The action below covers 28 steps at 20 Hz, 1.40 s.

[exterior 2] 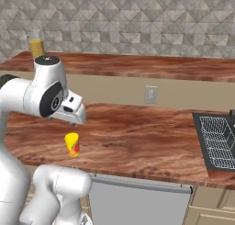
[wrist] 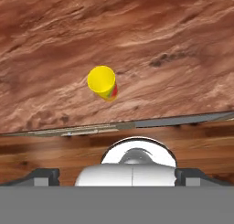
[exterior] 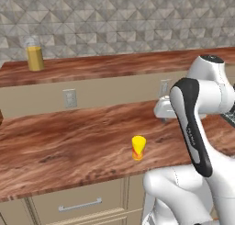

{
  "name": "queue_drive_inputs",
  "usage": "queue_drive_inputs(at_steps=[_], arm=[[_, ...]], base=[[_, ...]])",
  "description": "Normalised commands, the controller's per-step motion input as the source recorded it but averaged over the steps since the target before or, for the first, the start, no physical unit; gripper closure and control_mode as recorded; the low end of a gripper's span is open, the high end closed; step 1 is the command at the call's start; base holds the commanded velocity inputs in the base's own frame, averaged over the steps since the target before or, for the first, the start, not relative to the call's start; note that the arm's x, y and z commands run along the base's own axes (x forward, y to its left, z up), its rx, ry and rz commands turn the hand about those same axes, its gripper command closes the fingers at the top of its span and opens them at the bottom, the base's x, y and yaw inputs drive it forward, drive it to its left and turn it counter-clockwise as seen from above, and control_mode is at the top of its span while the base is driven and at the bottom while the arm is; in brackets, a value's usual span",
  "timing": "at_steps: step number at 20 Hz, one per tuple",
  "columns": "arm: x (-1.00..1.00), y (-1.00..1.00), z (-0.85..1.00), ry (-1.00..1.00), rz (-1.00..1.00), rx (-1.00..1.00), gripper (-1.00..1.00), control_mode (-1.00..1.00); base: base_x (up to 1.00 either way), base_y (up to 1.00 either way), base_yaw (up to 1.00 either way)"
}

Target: Place the pitcher and cup on the dining counter for serving.

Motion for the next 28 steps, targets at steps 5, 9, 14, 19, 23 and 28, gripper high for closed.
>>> queue_drive_inputs(at_steps=[5, 9, 14, 19, 23, 28], arm=[[0.21, 0.0, -0.11, 0.21, 0.0, 0.0, -1.0, -1.0], [0.41, 0.06, -0.42, 0.13, 0.0, 0.0, -1.0, -1.0], [0.29, 0.01, -0.56, 0.01, -0.01, -0.02, -1.0, -1.0], [0.26, 0.0, -0.54, 0.0, -0.01, 0.0, -1.0, -1.0], [0.17, 0.0, -0.44, 0.0, 0.0, 0.0, -1.0, -1.0], [0.13, 0.0, -0.38, 0.0, 0.0, 0.0, -1.0, -1.0]], base=[[0.0, 0.0, 0.0], [0.0, 0.0, 0.0], [0.0, 0.0, 0.0], [0.0, 0.0, 0.0], [0.0, 0.0, 0.0], [0.0, 0.0, 0.0]])
